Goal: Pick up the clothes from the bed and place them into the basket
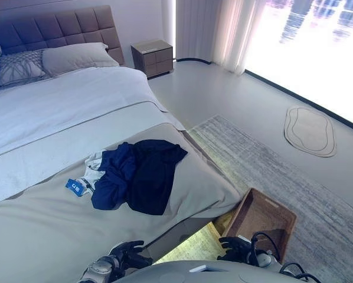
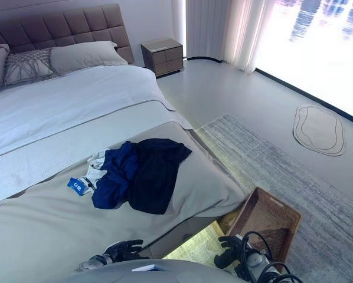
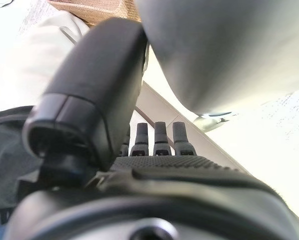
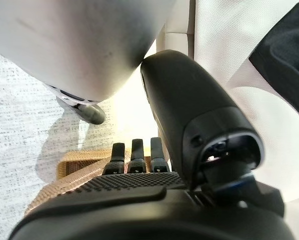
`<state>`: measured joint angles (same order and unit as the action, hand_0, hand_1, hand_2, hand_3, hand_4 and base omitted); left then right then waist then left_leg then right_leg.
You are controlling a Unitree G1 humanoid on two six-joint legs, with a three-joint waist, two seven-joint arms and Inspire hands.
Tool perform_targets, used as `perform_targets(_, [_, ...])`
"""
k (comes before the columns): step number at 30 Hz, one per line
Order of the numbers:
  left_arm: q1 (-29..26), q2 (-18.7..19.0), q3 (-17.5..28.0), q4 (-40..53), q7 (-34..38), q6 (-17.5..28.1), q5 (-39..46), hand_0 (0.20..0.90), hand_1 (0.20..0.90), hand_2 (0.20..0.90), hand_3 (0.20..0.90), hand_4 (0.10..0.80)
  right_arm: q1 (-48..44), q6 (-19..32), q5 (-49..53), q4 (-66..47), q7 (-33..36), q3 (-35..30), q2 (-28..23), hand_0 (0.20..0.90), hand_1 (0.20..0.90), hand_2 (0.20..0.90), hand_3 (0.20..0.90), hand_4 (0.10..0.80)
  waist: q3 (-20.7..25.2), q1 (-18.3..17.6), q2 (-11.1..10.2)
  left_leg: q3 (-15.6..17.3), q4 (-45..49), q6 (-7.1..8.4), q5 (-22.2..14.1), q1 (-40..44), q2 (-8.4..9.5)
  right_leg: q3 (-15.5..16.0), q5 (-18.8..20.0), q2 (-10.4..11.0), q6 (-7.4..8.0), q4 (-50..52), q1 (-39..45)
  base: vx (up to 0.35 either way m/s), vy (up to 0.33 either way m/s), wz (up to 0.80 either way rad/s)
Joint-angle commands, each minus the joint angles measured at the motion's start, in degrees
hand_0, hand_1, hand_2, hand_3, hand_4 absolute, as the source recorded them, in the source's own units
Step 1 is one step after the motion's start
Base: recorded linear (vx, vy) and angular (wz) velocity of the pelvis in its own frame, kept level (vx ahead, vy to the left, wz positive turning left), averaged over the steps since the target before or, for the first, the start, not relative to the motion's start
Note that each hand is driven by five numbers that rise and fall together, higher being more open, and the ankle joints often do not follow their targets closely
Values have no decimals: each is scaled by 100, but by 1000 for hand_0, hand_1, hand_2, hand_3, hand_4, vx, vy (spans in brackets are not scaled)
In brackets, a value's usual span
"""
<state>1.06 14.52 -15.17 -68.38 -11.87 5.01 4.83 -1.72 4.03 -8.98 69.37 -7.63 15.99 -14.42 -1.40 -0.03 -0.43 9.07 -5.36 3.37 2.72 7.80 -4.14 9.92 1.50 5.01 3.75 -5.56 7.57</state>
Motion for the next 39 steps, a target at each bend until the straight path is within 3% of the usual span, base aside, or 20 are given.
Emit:
perform_targets(1, [-442,9,154,-324,-138,52,61,900,900,900,900,800,-278,-9,-9,285,-94,45,25,900,900,900,900,800,-194,42,-70,-11,36,-449,-734,172,495,227,-331,-213,-6,222,92,0,0,0])
perform_targets(21, [-461,-1,208,-421,-19,-68,-40,900,900,900,900,800,-221,21,187,345,-124,26,65,900,900,900,900,800,-206,23,-77,-18,36,-461,-741,197,495,215,-356,-222,-20,259,102,0,0,0])
perform_targets(25, [-438,-18,194,-419,-3,-87,-9,900,900,900,900,800,-213,-3,1139,361,15,-243,92,900,900,900,900,800,-201,25,-59,-32,36,-468,-737,225,499,235,-385,-217,-31,311,121,50,18,0])
perform_targets(29, [-350,-41,219,-401,36,-85,105,900,900,900,900,800,-233,181,2975,87,99,-983,100,900,900,900,900,800,-216,21,-28,-55,36,-489,-742,272,504,240,-462,-206,-35,470,123,71,38,1])
perform_targets(32, [-270,-37,218,-353,53,-57,128,900,900,900,900,800,-307,-79,3566,-463,78,-1194,87,900,900,900,900,800,-244,62,-31,-96,36,-514,-739,273,510,249,-497,-195,-48,557,107,51,39,-1])
perform_targets(34, [-138,-29,190,-311,67,-31,231,900,900,900,900,800,-401,-547,5186,-1255,-304,-1369,162,900,900,900,900,800,-262,141,-45,-177,37,-539,-742,273,534,285,-539,-171,-64,630,100,83,79,1])
perform_targets(36, [-1,-79,173,-355,120,121,246,900,900,900,900,800,-478,-697,5768,-1994,-560,-1368,371,900,900,900,900,800,-290,235,-62,-266,61,-565,-754,243,579,331,-560,-135,-74,647,104,68,120,8])
perform_targets(39, [49,-106,93,-317,160,159,359,900,900,900,900,800,-611,13,4921,-2355,-619,-1036,393,900,900,900,900,800,-354,400,-69,-388,140,-592,-748,131,638,447,-577,-64,-79,702,51,36,149,24])
